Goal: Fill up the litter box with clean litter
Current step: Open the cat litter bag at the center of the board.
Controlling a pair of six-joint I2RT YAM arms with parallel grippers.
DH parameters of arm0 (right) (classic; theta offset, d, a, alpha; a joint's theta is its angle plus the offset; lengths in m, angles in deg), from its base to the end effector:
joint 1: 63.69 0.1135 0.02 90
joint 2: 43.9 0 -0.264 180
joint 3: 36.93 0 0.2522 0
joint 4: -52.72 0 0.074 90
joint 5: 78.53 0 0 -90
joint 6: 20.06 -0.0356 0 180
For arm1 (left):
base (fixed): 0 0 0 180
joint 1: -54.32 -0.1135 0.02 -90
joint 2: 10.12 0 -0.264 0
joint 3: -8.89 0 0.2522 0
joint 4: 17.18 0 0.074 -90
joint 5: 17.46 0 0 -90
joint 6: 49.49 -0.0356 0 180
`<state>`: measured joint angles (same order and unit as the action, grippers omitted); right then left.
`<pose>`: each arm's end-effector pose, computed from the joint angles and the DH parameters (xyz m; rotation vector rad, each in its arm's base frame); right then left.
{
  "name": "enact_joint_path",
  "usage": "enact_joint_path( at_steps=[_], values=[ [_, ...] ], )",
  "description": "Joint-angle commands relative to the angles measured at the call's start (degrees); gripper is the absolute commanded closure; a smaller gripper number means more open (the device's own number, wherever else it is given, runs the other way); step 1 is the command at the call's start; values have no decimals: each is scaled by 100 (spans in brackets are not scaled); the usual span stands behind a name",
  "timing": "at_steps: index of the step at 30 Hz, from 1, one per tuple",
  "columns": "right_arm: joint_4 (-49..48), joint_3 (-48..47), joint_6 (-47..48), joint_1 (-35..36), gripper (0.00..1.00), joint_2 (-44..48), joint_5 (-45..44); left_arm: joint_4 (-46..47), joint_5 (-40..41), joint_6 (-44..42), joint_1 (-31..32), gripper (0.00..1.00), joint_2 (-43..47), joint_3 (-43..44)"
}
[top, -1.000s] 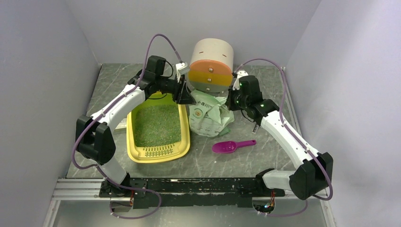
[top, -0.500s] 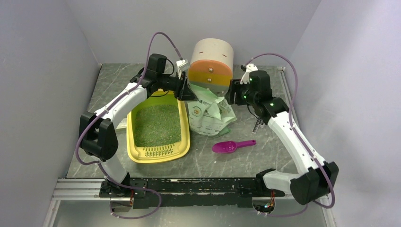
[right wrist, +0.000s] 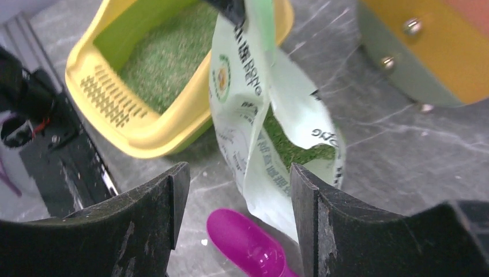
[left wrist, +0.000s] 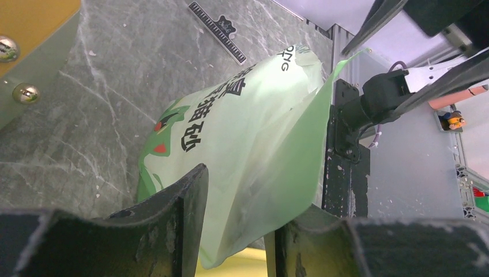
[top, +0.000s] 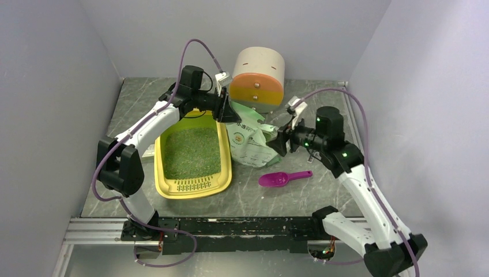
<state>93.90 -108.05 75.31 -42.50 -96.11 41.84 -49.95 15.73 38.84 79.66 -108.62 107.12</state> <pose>0.1741 0.0868 0.3642 -0.7878 1.8030 0.6991 0.3394 -0.1937 0.3224 1.0518 1.8324 -1.2987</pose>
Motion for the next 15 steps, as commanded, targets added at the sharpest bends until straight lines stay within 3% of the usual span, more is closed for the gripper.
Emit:
enact_joint_path(
  at_steps=[1, 6, 13, 15],
  values=[
    [447, 120, 686, 260, 33, -435, 299, 147, -33, -23, 23, 57, 3, -35],
    [908, 103, 1053, 551, 37, -755, -138, 95, -14, -38, 23, 57, 13, -9],
    [99, 458, 1085, 876, 36, -830, -999, 120, -10, -3, 23, 57, 42, 5],
    [-154, 543, 1133, 1030, 40, -915, -1255, 75, -9, -34, 23, 57, 42, 29]
  ],
)
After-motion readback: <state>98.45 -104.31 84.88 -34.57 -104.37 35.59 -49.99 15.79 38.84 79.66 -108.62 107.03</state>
